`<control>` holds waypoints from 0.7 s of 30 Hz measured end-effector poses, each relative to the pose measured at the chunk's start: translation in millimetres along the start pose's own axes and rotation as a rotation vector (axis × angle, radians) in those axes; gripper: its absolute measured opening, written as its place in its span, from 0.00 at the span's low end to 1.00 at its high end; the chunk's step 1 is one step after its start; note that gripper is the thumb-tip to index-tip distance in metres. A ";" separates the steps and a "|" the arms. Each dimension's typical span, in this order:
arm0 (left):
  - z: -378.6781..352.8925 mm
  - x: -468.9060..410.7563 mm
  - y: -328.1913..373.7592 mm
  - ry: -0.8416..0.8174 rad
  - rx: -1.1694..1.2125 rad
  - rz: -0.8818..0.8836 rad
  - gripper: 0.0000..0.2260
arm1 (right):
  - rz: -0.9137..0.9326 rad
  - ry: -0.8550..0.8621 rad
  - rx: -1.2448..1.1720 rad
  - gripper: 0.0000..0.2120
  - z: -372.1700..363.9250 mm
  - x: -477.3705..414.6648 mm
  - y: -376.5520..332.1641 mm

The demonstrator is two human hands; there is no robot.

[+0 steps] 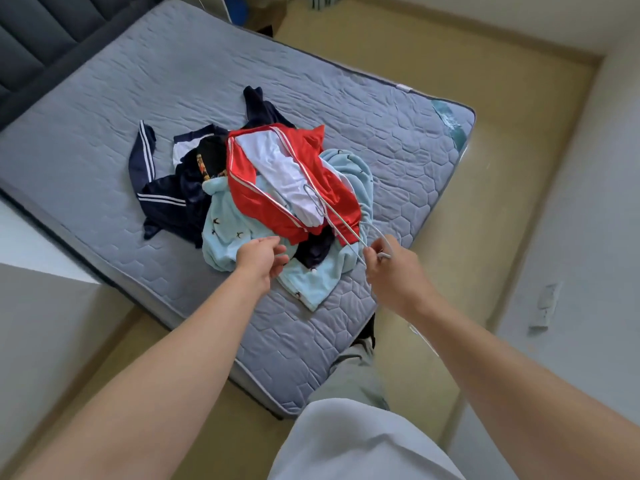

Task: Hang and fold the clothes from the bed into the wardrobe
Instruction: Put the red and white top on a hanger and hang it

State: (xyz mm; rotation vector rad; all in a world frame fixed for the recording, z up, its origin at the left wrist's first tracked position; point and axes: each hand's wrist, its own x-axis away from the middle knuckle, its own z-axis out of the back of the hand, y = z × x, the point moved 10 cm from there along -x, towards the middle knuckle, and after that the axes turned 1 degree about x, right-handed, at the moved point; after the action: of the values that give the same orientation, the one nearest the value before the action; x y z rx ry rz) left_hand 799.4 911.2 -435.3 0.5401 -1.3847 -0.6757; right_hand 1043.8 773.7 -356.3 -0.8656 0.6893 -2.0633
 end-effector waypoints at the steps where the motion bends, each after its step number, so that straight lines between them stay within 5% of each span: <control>1: -5.8 -23.6 3.2 0.031 0.012 0.015 0.03 | -0.009 -0.020 0.011 0.10 -0.5 -22.0 0.0; 14: -58.3 -244.9 20.4 0.246 -0.260 0.241 0.18 | -0.055 -0.256 0.069 0.09 -30.5 -245.9 -25.0; 21: -61.1 -350.8 40.9 0.216 -0.438 0.080 0.34 | -0.108 -0.340 0.071 0.09 -96.6 -301.2 2.3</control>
State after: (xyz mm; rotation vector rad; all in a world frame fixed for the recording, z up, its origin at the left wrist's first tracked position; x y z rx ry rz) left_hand 845.6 1186.7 -659.9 0.2004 -1.0107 -0.8030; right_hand 1111.0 1035.5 -520.7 -1.1976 0.3904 -1.9532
